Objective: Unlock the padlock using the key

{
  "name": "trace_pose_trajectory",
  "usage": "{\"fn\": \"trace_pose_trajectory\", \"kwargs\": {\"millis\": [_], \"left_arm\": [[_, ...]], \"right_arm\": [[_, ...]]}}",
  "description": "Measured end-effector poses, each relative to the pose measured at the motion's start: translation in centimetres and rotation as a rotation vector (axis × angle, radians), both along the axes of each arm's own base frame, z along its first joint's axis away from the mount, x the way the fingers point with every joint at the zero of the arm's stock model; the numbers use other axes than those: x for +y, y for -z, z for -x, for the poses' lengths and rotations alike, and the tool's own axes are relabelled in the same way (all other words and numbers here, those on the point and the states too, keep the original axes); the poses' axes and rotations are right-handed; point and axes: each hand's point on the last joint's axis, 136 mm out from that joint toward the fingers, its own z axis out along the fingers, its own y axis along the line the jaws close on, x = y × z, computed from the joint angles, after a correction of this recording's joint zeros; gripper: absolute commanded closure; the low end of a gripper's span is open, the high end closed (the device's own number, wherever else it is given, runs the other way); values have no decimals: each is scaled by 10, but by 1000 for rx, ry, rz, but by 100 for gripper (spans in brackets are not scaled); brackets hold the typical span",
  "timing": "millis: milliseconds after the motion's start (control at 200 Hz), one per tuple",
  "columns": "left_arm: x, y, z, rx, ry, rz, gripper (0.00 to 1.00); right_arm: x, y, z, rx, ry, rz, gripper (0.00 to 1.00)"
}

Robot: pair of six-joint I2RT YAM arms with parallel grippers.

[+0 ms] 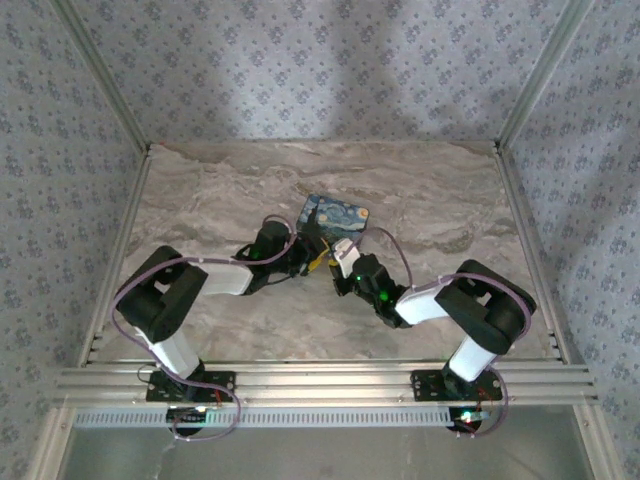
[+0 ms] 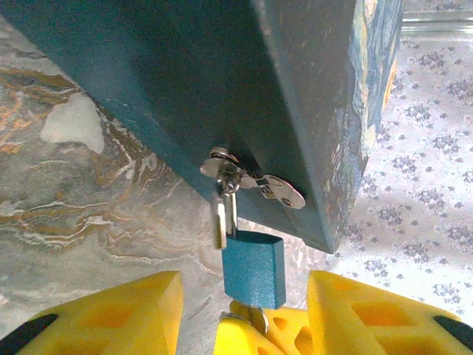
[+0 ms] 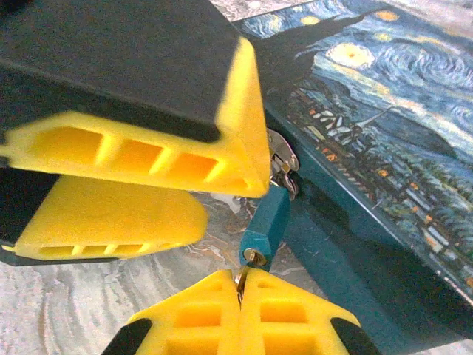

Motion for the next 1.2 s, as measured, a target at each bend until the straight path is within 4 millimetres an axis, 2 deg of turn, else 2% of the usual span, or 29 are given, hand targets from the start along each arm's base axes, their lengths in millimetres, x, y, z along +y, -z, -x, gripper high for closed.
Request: {"fn": "trace_pose_trajectory", "kwargs": {"millis": [160,365,515,635,745,924,1044,1204], "left_arm": [[12,-11,-4,-27,-13,-21,40],[48,-34,-17,-99,-67,-82,31],[78,-35,-30,-111,-101,-154,25],[91,-42,-47,-139,-92,-190,24],[88,-53,-68,-179,-49,-194,24],[66,-60,-100,-226,70,-219,24],[55,-47,-116,-221,138,-249,24],[49,-19,-120,-171,195,-278,27]], "right_arm": [[-8,1,-3,97,29,-114,100],[-12,-1,-8,241,61,-291,100],[-18,-2,-10,340,87,-419,100],[-19,0,-12,420,110,-509,100],[-19,2,-14,480,126,-578,100],[-19,9,-15,554,147,-638,100],[-20,10,-15,577,157,-658,98],[-23,12,-17,592,170,-672,98]]}}
